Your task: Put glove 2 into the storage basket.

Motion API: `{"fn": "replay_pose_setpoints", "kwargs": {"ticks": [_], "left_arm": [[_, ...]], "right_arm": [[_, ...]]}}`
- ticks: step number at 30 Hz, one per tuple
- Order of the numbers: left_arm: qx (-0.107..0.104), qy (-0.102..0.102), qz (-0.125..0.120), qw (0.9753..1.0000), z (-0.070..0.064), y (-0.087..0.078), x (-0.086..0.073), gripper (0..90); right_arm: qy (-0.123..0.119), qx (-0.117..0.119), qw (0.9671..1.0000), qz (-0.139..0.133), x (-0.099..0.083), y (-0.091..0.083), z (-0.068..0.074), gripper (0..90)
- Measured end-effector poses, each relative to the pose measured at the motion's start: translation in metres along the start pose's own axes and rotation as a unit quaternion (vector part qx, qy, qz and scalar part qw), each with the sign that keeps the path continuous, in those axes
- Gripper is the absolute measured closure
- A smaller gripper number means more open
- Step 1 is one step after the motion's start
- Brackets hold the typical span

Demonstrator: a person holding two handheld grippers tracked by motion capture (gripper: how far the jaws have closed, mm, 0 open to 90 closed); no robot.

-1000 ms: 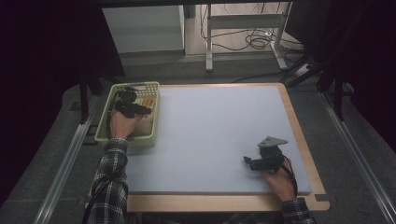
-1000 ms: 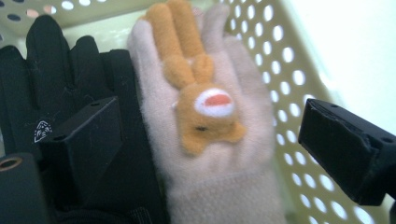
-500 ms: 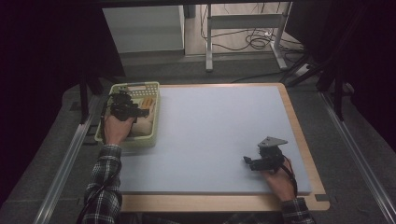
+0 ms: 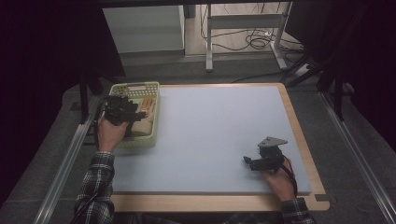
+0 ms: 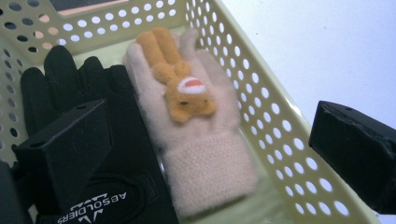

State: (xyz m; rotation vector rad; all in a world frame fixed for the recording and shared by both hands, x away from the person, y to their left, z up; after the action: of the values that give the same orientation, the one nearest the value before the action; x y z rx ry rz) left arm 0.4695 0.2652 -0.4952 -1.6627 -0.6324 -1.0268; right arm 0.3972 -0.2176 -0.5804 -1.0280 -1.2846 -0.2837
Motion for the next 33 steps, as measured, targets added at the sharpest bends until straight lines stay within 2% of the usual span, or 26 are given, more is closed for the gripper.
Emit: {"fn": "replay_pose_setpoints", "kwargs": {"ticks": [5,9,13,14,15,16,17,18,20,24,26,33], "left_arm": [[-0.01,0.011,-0.009,0.9998,-0.008,-0.007,0.0,0.3],[-0.024,0.025,-0.016,0.9993,-0.02,-0.012,0.0,0.4],[-0.046,0.026,-0.03,0.9981,-0.035,-0.017,0.001,0.5],[-0.046,0.026,-0.03,0.9981,-0.035,-0.017,0.001,0.5],[-0.056,0.033,-0.036,0.9972,-0.044,-0.019,0.0,0.5],[-0.056,0.033,-0.036,0.9972,-0.044,-0.019,0.0,0.5],[-0.064,0.041,-0.041,0.9962,-0.054,-0.021,0.0,0.5],[-0.064,0.041,-0.041,0.9962,-0.054,-0.021,0.0,0.5],[-0.08,0.054,-0.051,0.994,-0.071,-0.025,0.0,0.5],[-0.103,0.075,-0.062,0.99,-0.096,-0.03,-0.002,0.5],[-0.12,0.087,-0.066,0.9868,-0.113,-0.033,-0.005,0.5],[-0.159,0.122,-0.072,0.977,-0.159,-0.033,-0.02,0.3]], "right_arm": [[0.0,0.0,1.0,0.0,0.0,0.0,0.0,15.0],[0.001,-0.001,1.0,0.0,0.0,0.0,0.0,14.9],[0.0,-0.001,1.0,0.0,0.0,0.0,0.0,14.9],[0.0,-0.001,1.0,0.0,0.0,0.0,0.0,14.9],[0.0,-0.001,1.0,0.0,0.0,0.0,0.0,14.9],[0.0,-0.001,1.0,0.0,0.0,0.0,0.0,14.9],[0.0,-0.001,1.0,0.0,0.0,0.0,0.0,14.9],[0.0,-0.001,1.0,0.0,0.0,0.0,0.0,14.9],[-0.001,-0.002,1.0,0.0,0.0,0.0,0.0,14.9],[-0.002,-0.002,1.0,0.001,0.0,0.0,0.0,14.8],[-0.002,-0.002,1.0,0.001,0.0,0.0,0.0,14.9],[-0.002,-0.002,1.0,0.001,0.0,0.0,0.0,14.9]]}}
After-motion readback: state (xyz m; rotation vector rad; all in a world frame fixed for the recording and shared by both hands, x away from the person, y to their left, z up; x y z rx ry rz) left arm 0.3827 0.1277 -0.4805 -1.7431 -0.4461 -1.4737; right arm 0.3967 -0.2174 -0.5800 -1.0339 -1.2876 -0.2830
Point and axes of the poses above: each handheld gripper's, and its own axes: y roughly forward along the jaws, x roughly out of its top, z roughly to its left, the point moved 7 cm from there along y, roughly forward along the jaws, and after that the axes turned 15 degrees about -z, right-handed, at the moved point
